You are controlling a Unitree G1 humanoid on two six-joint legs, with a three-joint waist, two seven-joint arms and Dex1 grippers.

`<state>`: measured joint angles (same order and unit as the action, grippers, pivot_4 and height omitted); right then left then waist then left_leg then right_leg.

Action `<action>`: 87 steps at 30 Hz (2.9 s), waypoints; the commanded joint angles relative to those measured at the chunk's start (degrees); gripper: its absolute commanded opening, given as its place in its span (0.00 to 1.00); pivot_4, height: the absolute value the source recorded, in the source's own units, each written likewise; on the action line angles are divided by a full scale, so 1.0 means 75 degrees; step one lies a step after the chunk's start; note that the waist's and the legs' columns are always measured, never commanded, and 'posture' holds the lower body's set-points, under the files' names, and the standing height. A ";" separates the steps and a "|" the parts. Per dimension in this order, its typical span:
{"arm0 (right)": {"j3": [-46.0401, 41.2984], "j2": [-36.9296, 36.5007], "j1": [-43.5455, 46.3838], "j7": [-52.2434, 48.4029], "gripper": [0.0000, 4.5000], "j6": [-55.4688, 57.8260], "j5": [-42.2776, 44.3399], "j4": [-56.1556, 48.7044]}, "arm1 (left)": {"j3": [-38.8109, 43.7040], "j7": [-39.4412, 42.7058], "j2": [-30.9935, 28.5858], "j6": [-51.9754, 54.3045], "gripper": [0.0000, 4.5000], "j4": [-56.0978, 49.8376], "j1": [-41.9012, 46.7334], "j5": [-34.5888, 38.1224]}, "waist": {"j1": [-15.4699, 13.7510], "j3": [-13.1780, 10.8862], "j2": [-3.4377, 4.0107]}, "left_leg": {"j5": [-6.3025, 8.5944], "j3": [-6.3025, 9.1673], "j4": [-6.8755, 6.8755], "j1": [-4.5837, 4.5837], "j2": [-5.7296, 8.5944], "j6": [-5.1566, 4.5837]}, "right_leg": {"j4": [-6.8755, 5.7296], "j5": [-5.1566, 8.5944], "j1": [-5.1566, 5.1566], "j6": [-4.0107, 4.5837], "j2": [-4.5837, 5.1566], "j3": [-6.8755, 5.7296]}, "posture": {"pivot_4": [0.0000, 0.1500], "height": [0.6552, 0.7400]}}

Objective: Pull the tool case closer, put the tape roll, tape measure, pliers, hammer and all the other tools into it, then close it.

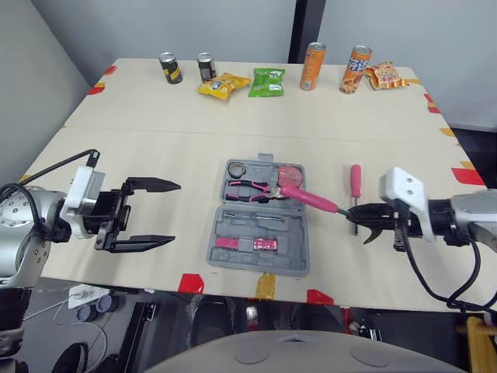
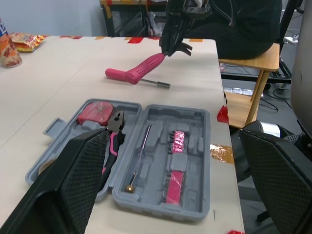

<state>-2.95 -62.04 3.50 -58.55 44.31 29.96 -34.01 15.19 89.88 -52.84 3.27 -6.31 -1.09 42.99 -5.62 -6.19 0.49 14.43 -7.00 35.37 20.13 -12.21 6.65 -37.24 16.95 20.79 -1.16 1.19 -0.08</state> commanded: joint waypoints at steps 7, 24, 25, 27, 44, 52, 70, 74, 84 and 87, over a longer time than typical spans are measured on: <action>0.3115 0.0180 0.3269 0.0667 0.01 0.2640 -0.0401 -0.1447 | -0.0081 0.0350 -0.0209 -0.0622 1.00 0.0289 -0.0257 -0.0148 | 0.0023 -0.0001 0.0000 | -0.0001 -0.0007 -0.0004 -0.0006 -0.0012 0.0010 | -0.0014 0.0000 0.0010 0.0000 -0.0020 0.0013 | 1.00 1.00; 0.5974 0.1877 0.5344 0.1464 0.01 0.3937 -0.1310 -0.0326 | -0.0159 0.0350 -0.0462 -0.0909 1.00 0.0622 -0.0451 -0.0230 | -0.0024 -0.0001 0.0001 | -0.0001 -0.0016 -0.0003 -0.0006 -0.0012 0.0030 | -0.0055 0.0000 0.0016 0.0001 -0.0030 0.0023 | 1.00 1.00; 0.6082 0.1899 0.5367 0.1472 0.01 0.3961 -0.1331 -0.0339 | -0.0177 0.0350 -0.0471 -0.0914 1.00 0.0637 -0.0436 -0.0234 | -0.0022 -0.0001 0.0001 | -0.0001 -0.0016 -0.0003 -0.0006 -0.0013 0.0031 | -0.0055 0.0000 0.0016 0.0001 -0.0030 0.0024 | 1.00 1.00; 0.6246 0.1995 0.5433 0.1516 0.01 0.3996 -0.1392 -0.0301 | -0.0219 0.0350 -0.0501 -0.0937 1.00 0.0683 -0.0403 -0.0246 | -0.0012 -0.0001 0.0001 | -0.0001 -0.0017 -0.0003 -0.0006 -0.0013 0.0032 | -0.0056 -0.0001 0.0016 0.0001 -0.0030 0.0024 | 1.00 1.00; 0.6876 0.3343 0.5985 0.1852 0.01 0.4200 -0.1568 0.0503 | -0.0171 0.0350 -0.0564 -0.0887 1.00 0.0665 -0.0483 -0.0350 | 0.0008 0.0001 -0.0001 | -0.0002 -0.0019 -0.0002 -0.0009 -0.0013 0.0035 | -0.0068 -0.0001 0.0019 0.0001 -0.0032 0.0026 | 1.00 1.00; 0.6870 0.3636 0.6118 0.1865 0.01 0.4165 -0.1559 0.0768 | -0.0110 0.0350 -0.0554 -0.0858 1.00 0.0630 -0.0533 -0.0366 | 0.0014 0.0000 -0.0001 | -0.0003 -0.0019 -0.0001 -0.0008 -0.0013 0.0036 | -0.0070 -0.0001 0.0021 0.0001 -0.0031 0.0025 | 1.00 1.00; 0.6116 0.2457 0.5129 0.1338 0.44 0.2873 -0.1583 0.0425 | -0.0120 0.0350 -0.0518 -0.0920 1.00 0.0691 -0.0532 -0.0425 | 0.0010 0.0002 -0.0004 | -0.0002 -0.0021 0.0000 -0.0005 -0.0014 0.0037 | -0.0072 -0.0001 0.0021 0.0001 -0.0027 0.0028 | 1.00 1.00; 0.5270 0.2990 0.4999 0.1232 0.44 0.2482 -0.1208 0.0510 | -0.0113 0.0350 -0.0502 -0.0936 1.00 0.0693 -0.0534 -0.0437 | 0.0036 0.0002 -0.0004 | -0.0002 -0.0026 0.0000 -0.0006 -0.0016 0.0037 | -0.0080 -0.0001 0.0023 0.0002 -0.0028 0.0034 | 1.00 1.00; 0.4205 0.3665 0.3860 0.1057 0.01 0.0595 -0.1050 0.1115 | -0.0093 0.0350 -0.0503 -0.0998 1.00 0.0738 -0.0562 -0.0445 | 0.0017 0.0006 -0.0011 | -0.0002 -0.0024 0.0006 -0.0004 -0.0016 0.0036 | -0.0080 0.0000 0.0025 0.0003 -0.0026 0.0032 | 1.00 1.00; 0.4278 0.3895 0.3454 0.0957 0.01 -0.0330 -0.1291 0.1544 | -0.0092 0.0350 -0.0492 -0.1007 1.00 0.0739 -0.0557 -0.0437 | 0.0048 0.0007 -0.0012 | -0.0001 -0.0026 0.0005 -0.0004 -0.0017 0.0037 | -0.0083 0.0001 0.0027 0.0005 -0.0025 0.0033 | 1.00 1.00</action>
<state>30.12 -33.65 29.78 -50.88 45.94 21.17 -23.07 12.97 89.98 -55.93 -3.60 -0.65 -5.21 39.63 -5.26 -6.13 0.39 14.42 -7.19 35.41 20.11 -12.34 6.93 -37.86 16.96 20.99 -1.12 1.00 0.17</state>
